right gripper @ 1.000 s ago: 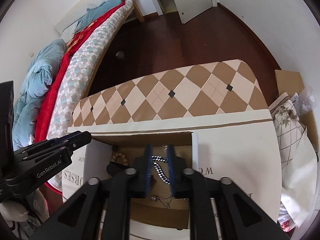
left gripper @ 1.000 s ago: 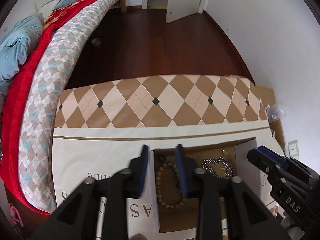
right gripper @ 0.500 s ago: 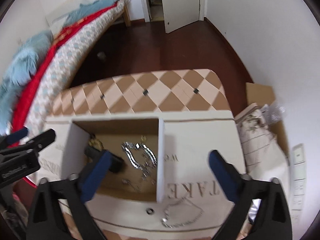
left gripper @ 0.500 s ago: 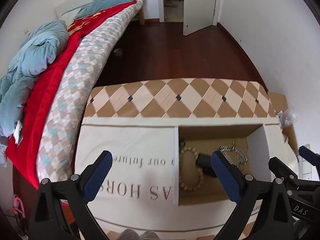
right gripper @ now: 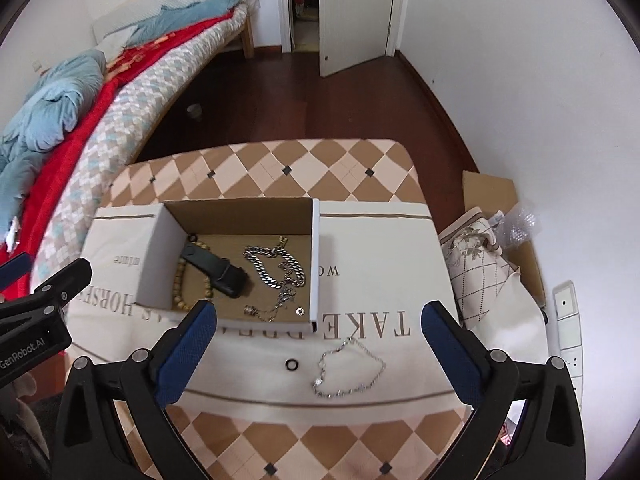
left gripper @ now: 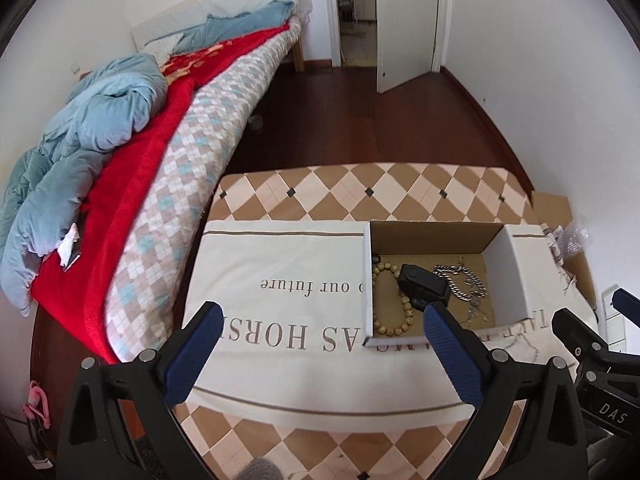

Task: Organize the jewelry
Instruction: 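Withdraw both tools up from the box, then grasp the silver chain necklace with the right tool while the left grasps the last black ring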

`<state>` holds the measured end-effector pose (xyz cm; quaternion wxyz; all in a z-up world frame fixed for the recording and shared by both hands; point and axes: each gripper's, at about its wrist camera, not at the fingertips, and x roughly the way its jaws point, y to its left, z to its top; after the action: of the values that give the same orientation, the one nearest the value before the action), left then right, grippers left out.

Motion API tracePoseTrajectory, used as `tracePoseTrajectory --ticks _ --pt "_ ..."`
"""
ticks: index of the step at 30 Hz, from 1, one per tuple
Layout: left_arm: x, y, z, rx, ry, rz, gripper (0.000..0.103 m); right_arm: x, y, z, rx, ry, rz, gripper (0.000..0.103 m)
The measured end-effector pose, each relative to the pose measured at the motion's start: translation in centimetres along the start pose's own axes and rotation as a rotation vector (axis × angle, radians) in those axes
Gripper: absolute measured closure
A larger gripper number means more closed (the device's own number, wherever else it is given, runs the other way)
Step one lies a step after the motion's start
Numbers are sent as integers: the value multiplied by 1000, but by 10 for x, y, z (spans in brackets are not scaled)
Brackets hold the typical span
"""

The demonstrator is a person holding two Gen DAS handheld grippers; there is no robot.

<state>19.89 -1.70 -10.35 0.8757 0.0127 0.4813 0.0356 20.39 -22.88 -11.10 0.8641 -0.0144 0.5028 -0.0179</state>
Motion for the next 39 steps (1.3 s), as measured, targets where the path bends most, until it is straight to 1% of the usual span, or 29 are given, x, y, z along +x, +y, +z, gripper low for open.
tracePoseTrajectory --ticks 2,6,16,18,20,22,24,25,26,27,28,30,31,33,34,37,39 --pt "-13 1 -3 0 -13 -12 1 -15 1 -4 2 -22 4 0" --pt "-41 1 -11 0 -59 -10 1 -47 4 -12 3 -74 2 0" --pt "-101 3 -23 0 -159 -17 1 -108 7 -27 8 -160 27 0" --pt "-109 2 -26 -3 -172 -8 1 -116 6 -29 14 -172 41 0" --pt "-114 2 -28 -12 -190 -8 1 -122 -1 -32 42 -187 80 0" --pt "-114 1 -29 -19 -203 -5 1 -122 -11 -36 77 -201 98 0" --pt "-108 -1 -32 -26 -219 33 1 -112 -29 -41 122 -197 80 0" --pt "-105 -2 -33 -30 -219 55 1 -104 -38 -43 138 -191 82 2" --pt "-98 -3 -35 -38 -216 80 1 -94 -47 -45 155 -177 77 13" --pt "-92 -5 -38 -44 -213 95 1 -81 -55 -47 172 -152 67 28" --pt "-84 -7 -40 -50 -206 108 1 -63 -67 -51 195 -114 64 33" --pt "-66 -13 -46 -46 -177 127 1 -36 -83 -58 230 -63 78 34" --pt "-55 -17 -50 -42 -159 134 1 -15 -91 -64 251 -25 83 34" --pt "-37 -23 -55 -31 -123 152 1 11 -99 -72 267 19 87 34" --pt "-25 -27 -58 -19 -98 155 1 31 -102 -78 271 52 93 34" --pt "-1 -37 -65 13 -43 166 1 65 -100 -90 256 104 82 35" --pt "14 -45 -68 36 -16 172 1 86 -94 -96 222 124 52 35"
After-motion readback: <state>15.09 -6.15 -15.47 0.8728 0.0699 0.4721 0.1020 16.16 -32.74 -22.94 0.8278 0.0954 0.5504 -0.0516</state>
